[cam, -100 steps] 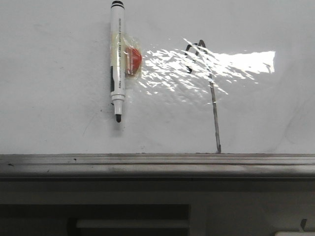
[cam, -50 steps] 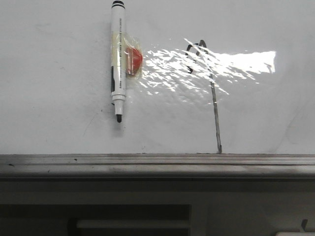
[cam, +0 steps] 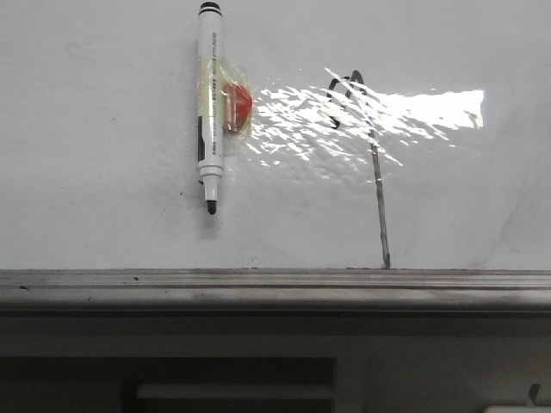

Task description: Write number 9 on whiteboard

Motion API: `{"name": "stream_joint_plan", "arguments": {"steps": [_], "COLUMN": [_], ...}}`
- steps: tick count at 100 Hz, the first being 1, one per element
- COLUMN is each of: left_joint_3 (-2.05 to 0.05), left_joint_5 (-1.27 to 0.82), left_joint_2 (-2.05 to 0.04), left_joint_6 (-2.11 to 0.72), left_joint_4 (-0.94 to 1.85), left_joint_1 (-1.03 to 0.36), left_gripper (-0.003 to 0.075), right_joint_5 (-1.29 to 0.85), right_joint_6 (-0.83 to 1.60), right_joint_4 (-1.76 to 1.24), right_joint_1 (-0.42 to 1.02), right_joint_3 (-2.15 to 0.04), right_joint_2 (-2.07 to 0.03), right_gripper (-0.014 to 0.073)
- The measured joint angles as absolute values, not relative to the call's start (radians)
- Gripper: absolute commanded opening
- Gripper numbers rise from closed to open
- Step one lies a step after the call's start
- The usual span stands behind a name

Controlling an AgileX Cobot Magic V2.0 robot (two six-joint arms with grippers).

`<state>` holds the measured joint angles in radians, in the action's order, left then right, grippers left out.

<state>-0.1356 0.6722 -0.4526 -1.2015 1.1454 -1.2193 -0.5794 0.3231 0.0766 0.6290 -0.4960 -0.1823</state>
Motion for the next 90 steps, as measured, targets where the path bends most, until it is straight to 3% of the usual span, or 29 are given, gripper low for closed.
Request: {"name": "stream_joint_plan", "arguments": {"steps": [34,66,90], "left_joint_3": [0.000,0.000,0.000], "left_joint_5": [0.460,0.210,-0.114], "left_joint_2": [-0.431,-0.196,-0.007], "left_joint_6": [-0.497,-0.398,-0.333], "left_joint_4": [0.467,0.344,0.298], "left_joint_1": [-0.768,-0.520,-0.323], "left_gripper": [-0.0020,-0.0020,-0.0020], "right_joint_5": [-0.579,-0.579,-0.579], "right_joint_6": [0.323,0.323,0.323], "right_joint_4": [0.077,0.077,0.077], "right_joint_1": [0.629,0.629,0.629], "right_joint_3": [-0.496,-0.496,-0.496], "right_joint_2": [-0.182,-0.182,-0.182], "right_gripper": [-0.0061,-0.0061,-0.0061]}}
